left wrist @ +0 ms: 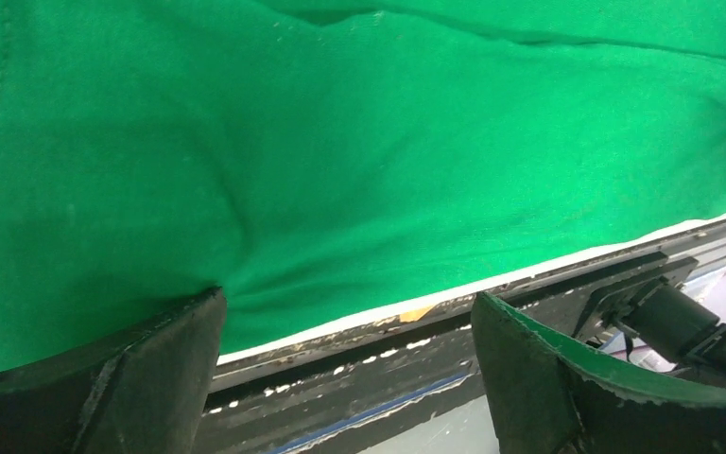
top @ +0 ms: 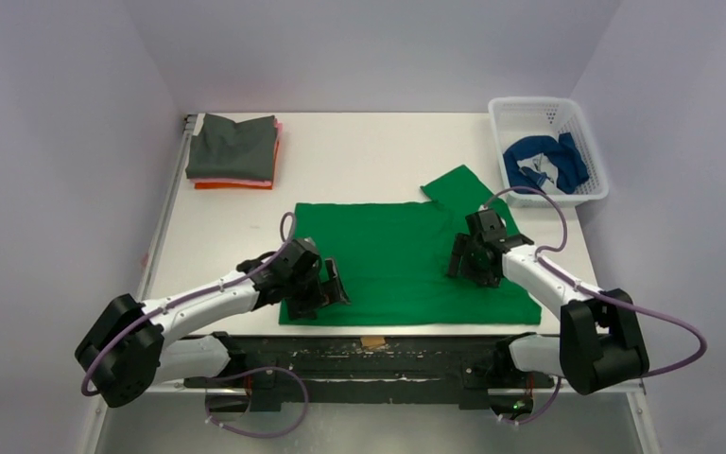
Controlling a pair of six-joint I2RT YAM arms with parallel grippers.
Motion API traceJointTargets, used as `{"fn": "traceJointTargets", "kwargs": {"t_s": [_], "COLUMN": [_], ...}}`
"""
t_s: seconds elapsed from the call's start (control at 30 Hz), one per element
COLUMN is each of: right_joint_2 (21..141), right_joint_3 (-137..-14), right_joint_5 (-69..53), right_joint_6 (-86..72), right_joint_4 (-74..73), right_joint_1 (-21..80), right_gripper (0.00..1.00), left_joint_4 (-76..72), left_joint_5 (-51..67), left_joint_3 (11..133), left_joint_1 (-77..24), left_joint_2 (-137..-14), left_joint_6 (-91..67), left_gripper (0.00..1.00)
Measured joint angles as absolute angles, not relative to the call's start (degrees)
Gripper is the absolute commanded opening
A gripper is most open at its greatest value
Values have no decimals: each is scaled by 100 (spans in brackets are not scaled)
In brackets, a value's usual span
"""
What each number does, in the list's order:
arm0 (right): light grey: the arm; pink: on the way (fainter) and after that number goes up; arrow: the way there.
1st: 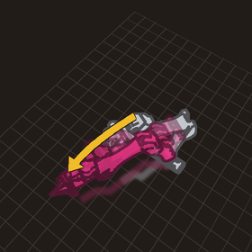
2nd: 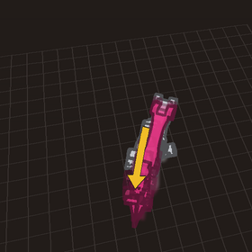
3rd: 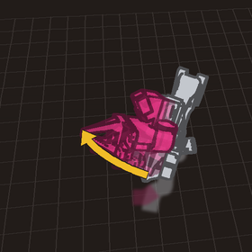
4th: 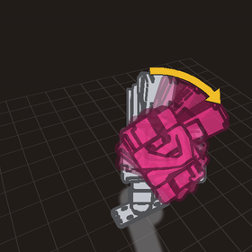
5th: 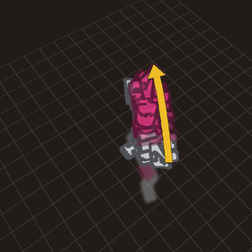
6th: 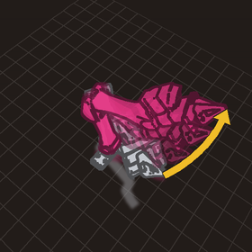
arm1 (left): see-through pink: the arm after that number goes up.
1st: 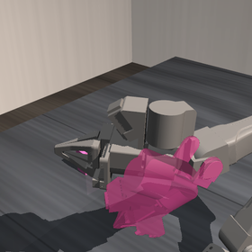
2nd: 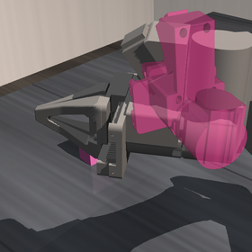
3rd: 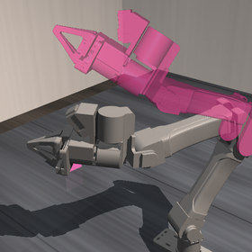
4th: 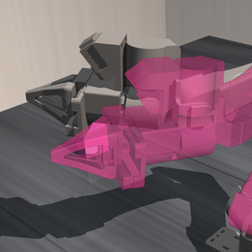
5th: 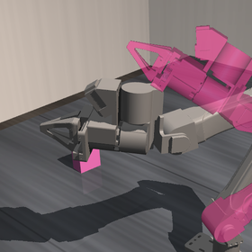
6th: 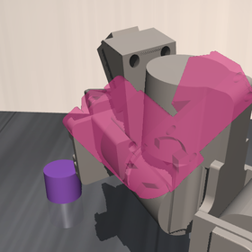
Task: Fold and stack the t-shirts
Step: Grab the side of the flattened tshirt furthest away from the robot with both arms
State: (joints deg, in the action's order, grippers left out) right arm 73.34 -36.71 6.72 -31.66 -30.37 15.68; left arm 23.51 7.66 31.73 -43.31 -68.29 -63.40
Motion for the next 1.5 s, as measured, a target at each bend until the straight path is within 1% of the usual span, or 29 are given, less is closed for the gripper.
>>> {"fn": "traceJointTargets", "kwargs": {"t_s": [0.2,0.3,0.4,0.5,0.63,0.7,0.8,0.87,1.03,1.23,1.37,1.47,1.5], "right_joint_2": [7131,6840,6512,6309,6252,6276,6379,6451,6521,6530,6530,6525,6521], "right_joint_3": [-3642,-3717,-4066,-4429,-4694,-4703,-4718,-4735,-4757,-4757,-4757,-4757,-4757], "right_joint_5": [637,631,576,572,779,917,1120,1236,1402,1426,1426,1426,1426], "right_joint_6": [-3153,-3081,-3017,-3002,-3015,-3028,-3035,-3030,-2971,-2932,-2921,-2902,-2897], "right_joint_4": [-3227,-3411,-3479,-3315,-2995,-2880,-2790,-2744,-2674,-2593,-2567,-2567,-2567], "right_joint_1": [1568,1568,1564,1564,1564,1564,1562,1549,1531,1531,1531,1531,1531], "right_gripper": [71,73,76,79,82,83,84,84,84,83,83,83,83], "left_joint_4": [2805,3183,3579,3691,3476,3409,3247,3223,3339,3632,3675,3667,3647], "left_joint_5": [760,598,233,-23,-421,-489,-427,-351,-117,117,314,421,464], "left_joint_3": [3247,3437,4027,4797,5769,6278,7094,7564,8527,8906,9067,9063,9048], "left_joint_1": [-4364,-4364,-4298,-3903,-2985,-2561,-1992,-1730,-1332,-1288,-1288,-1282,-1280], "left_joint_2": [-6731,-6641,-6639,-6851,-7640,-8263,-9371,-10025,-11380,-11891,-12011,-12011,-12011], "left_joint_6": [-6191,-6018,-5728,-5384,-4853,-4602,-4303,-4182,-3994,-3931,-3913,-3911,-3885], "left_gripper": [100,100,100,100,100,100,97,93,91,89,85,80,77]}}
